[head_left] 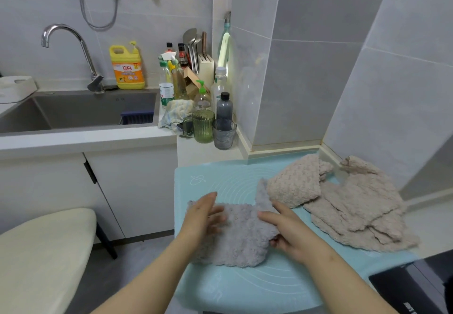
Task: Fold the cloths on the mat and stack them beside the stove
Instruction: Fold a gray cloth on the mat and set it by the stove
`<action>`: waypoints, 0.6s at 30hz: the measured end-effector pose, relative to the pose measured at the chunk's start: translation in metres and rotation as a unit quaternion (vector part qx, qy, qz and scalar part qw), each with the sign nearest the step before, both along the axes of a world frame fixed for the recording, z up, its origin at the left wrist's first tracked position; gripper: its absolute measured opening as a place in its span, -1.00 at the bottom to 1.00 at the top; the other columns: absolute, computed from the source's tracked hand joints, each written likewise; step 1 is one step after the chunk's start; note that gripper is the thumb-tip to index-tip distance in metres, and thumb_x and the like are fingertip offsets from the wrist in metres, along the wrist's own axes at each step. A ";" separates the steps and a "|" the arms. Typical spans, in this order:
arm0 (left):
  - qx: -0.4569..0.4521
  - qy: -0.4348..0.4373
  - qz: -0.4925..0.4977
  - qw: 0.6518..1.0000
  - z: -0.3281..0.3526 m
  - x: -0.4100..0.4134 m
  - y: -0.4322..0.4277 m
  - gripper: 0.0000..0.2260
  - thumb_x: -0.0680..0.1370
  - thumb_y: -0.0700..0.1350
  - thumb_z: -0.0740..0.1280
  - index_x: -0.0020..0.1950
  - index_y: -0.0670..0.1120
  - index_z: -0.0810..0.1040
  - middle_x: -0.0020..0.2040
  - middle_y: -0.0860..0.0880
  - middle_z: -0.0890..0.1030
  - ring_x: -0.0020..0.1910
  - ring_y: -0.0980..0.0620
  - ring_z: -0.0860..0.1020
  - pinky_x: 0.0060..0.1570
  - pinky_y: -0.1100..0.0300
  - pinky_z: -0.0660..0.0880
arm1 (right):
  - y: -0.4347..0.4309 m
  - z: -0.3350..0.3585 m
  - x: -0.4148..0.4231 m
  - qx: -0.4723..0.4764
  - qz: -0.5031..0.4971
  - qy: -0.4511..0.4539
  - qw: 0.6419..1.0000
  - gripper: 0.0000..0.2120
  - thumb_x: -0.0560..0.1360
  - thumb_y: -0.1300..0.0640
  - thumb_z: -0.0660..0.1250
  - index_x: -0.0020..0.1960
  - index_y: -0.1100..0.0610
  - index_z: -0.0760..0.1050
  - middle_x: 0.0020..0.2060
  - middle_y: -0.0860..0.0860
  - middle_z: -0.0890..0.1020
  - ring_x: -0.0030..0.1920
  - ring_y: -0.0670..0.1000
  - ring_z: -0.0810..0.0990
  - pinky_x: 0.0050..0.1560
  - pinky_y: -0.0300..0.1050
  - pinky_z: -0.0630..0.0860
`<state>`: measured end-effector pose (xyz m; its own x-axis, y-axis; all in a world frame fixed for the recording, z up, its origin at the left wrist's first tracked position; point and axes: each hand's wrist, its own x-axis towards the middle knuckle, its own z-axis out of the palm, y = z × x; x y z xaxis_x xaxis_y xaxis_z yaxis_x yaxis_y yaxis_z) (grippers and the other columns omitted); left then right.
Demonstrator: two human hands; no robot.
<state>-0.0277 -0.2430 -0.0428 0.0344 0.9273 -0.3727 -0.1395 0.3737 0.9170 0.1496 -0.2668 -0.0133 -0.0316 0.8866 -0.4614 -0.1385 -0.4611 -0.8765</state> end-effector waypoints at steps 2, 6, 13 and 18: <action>-0.056 -0.098 0.024 0.993 0.006 -0.013 0.004 -0.65 0.57 0.17 0.14 0.30 0.07 0.39 0.05 -0.16 0.59 -0.11 -0.06 0.61 -0.25 0.10 0.52 | 0.008 0.004 -0.022 0.025 0.042 -0.010 0.999 -0.62 0.49 0.25 0.34 0.28 0.07 0.40 0.10 0.12 0.60 -0.09 0.05 0.62 -0.39 -0.20 0.49; -0.110 -0.145 -0.001 0.983 0.013 -0.031 0.007 -0.42 0.53 0.36 -0.06 0.44 0.09 0.24 0.32 -0.22 0.45 0.07 -0.17 0.57 -0.17 0.00 0.54 | 0.015 0.006 -0.056 0.020 0.164 -0.044 0.985 -0.53 0.47 0.19 0.38 0.31 0.00 0.31 -0.12 0.07 0.63 -0.31 -0.02 0.58 -0.39 -0.22 0.49; -0.040 0.033 -0.098 0.994 0.007 -0.045 0.007 -0.70 0.53 -0.11 0.35 0.24 0.08 0.44 0.05 -0.10 0.53 -0.15 0.03 0.53 -0.26 0.23 0.47 | 0.020 -0.004 -0.053 -0.007 0.084 -0.037 0.996 -0.74 0.54 0.12 0.29 0.22 0.08 0.42 -0.24 0.05 0.62 -0.41 -0.05 0.52 -0.43 -0.24 0.42; 0.003 0.115 -0.064 0.991 -0.003 -0.053 0.008 -0.81 0.47 -0.36 0.35 -0.07 -0.07 0.52 -0.01 -0.09 0.55 -0.18 -0.02 0.55 -0.26 0.23 0.52 | 0.017 -0.011 -0.046 0.033 0.036 -0.060 0.997 -0.72 0.49 0.21 0.34 0.19 0.12 0.45 -0.28 0.05 0.59 -0.39 -0.05 0.47 -0.43 -0.25 0.39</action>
<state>-0.0809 -0.2350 -0.0457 0.0678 0.9231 -0.3786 0.1213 0.3690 0.9215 0.1033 -0.2498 -0.0243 -0.0441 0.9125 -0.4067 0.0014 -0.4070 -0.9134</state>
